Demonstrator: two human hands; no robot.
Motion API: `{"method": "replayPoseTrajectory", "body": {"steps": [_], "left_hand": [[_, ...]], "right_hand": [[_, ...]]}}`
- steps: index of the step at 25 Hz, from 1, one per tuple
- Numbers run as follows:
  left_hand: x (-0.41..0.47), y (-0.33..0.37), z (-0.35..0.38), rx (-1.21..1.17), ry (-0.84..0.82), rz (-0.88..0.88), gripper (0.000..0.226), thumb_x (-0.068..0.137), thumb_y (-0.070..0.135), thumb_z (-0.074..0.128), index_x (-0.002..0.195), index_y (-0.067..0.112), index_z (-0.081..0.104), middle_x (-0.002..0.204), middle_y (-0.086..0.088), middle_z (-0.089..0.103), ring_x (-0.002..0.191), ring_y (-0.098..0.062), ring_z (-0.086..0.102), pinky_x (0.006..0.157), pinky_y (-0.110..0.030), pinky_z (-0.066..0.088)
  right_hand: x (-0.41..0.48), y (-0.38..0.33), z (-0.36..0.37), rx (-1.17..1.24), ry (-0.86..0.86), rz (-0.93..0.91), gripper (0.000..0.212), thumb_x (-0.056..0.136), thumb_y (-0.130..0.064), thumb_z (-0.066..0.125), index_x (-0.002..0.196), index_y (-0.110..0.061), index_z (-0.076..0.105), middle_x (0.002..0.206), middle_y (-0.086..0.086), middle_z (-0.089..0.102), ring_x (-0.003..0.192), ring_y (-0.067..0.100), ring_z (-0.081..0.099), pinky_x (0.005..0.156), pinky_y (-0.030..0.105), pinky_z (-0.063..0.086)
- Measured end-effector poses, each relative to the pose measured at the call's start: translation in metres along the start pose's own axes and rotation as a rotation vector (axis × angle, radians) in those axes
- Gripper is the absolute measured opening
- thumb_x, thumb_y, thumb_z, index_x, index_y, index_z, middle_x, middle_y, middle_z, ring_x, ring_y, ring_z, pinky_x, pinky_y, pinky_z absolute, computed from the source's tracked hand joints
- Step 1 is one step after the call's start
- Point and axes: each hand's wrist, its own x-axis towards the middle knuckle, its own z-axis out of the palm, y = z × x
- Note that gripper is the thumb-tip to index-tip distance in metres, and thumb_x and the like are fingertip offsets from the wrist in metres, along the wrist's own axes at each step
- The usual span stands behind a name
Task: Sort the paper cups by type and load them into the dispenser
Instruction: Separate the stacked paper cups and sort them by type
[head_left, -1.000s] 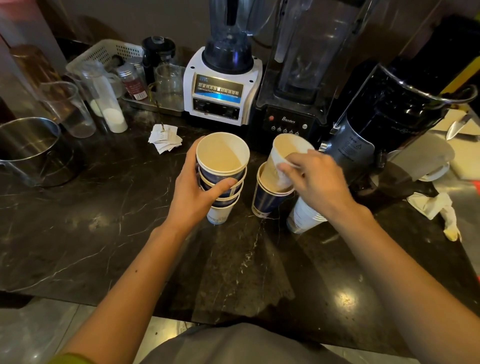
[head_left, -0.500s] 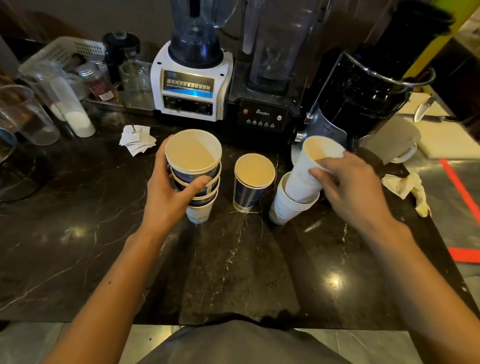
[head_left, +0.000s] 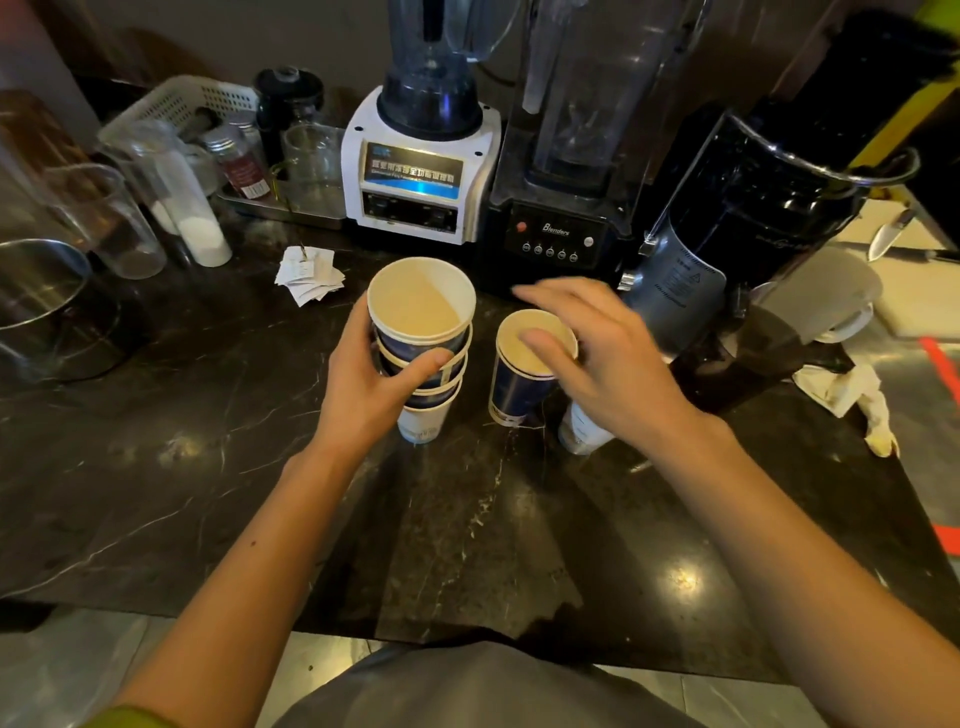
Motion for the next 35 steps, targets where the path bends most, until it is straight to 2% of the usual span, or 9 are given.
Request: {"method": "replayPoseTrajectory", "body": {"steps": [4,8,13,17,21,24,28,33,35], "left_hand": [[-0.001,-0.003,-0.001,-0.003,-0.016,0.011,0.085,0.073,0.039,0.073,0.146,0.020,0.033,0.141,0.005,0.049,0.130,-0.005,0.047,0.105,-0.025,0.044],[0.000,-0.003,-0.002,0.009,-0.022,-0.001,0.086,0.071,0.043,0.075,0.145,0.026,0.033,0.139,0.010,0.050,0.129,-0.003,0.047,0.105,-0.026,0.044],[-0.001,0.001,0.001,0.003,-0.003,-0.027,0.075,0.073,0.036,0.077,0.136,0.038,0.036,0.128,0.026,0.051,0.121,0.009,0.049,0.093,-0.010,0.045],[-0.001,0.000,0.000,-0.004,0.005,-0.028,0.077,0.073,0.037,0.076,0.139,0.035,0.036,0.129,0.026,0.049,0.119,0.014,0.048,0.092,-0.005,0.042],[-0.001,-0.002,0.000,0.009,0.015,-0.024,0.082,0.071,0.041,0.074,0.143,0.030,0.034,0.132,0.023,0.048,0.120,0.016,0.045,0.094,-0.005,0.041],[0.001,-0.003,0.003,0.012,0.008,-0.024,0.082,0.073,0.038,0.074,0.144,0.028,0.034,0.134,0.021,0.047,0.117,0.020,0.044,0.092,-0.001,0.039],[0.000,-0.004,0.002,0.027,0.020,-0.021,0.083,0.073,0.036,0.075,0.145,0.024,0.034,0.138,0.015,0.046,0.123,0.008,0.044,0.092,0.000,0.037],[0.000,-0.003,0.000,0.020,0.015,-0.013,0.083,0.073,0.037,0.075,0.144,0.023,0.035,0.138,0.013,0.048,0.124,0.005,0.046,0.094,-0.003,0.039],[0.001,-0.003,0.000,0.009,0.007,-0.019,0.083,0.073,0.035,0.076,0.144,0.023,0.035,0.137,0.014,0.049,0.120,0.012,0.047,0.094,-0.004,0.040]], "right_hand": [[0.044,-0.031,0.022,-0.028,-0.231,-0.223,0.027,0.096,-0.026,0.058,0.119,-0.015,0.066,0.115,0.002,0.068,0.111,0.019,0.057,0.105,0.037,0.041],[0.050,-0.030,0.031,-0.004,-0.247,-0.152,0.013,0.094,-0.020,0.058,0.094,-0.018,0.070,0.091,-0.003,0.069,0.091,0.019,0.057,0.075,0.047,0.050],[0.055,-0.037,0.011,-0.022,0.131,-0.156,0.012,0.092,-0.009,0.058,0.095,-0.006,0.069,0.090,0.009,0.068,0.088,0.026,0.061,0.077,0.038,0.050],[0.056,-0.019,-0.041,-0.018,0.478,-0.074,0.013,0.095,-0.006,0.058,0.094,0.002,0.068,0.088,0.014,0.067,0.083,0.013,0.056,0.076,0.014,0.041],[0.023,0.016,-0.078,-0.185,0.554,0.072,0.017,0.095,-0.008,0.056,0.097,0.003,0.068,0.090,0.018,0.068,0.086,0.003,0.050,0.078,0.004,0.033],[-0.015,0.049,-0.082,-0.340,0.475,0.109,0.014,0.094,-0.004,0.056,0.094,0.005,0.067,0.089,0.021,0.067,0.084,0.025,0.060,0.079,0.011,0.036],[-0.058,0.077,-0.054,-0.414,0.250,0.105,0.018,0.095,-0.009,0.052,0.095,0.000,0.068,0.086,0.017,0.065,0.082,0.035,0.060,0.074,0.041,0.047],[-0.079,0.077,-0.015,-0.287,-0.315,0.269,0.017,0.097,-0.026,0.055,0.101,-0.019,0.070,0.098,-0.001,0.069,0.097,0.024,0.063,0.079,0.035,0.048],[-0.068,0.070,-0.015,-0.289,-0.288,0.352,0.023,0.097,-0.037,0.054,0.107,-0.024,0.070,0.105,-0.005,0.069,0.100,0.019,0.062,0.076,0.034,0.049]]}}
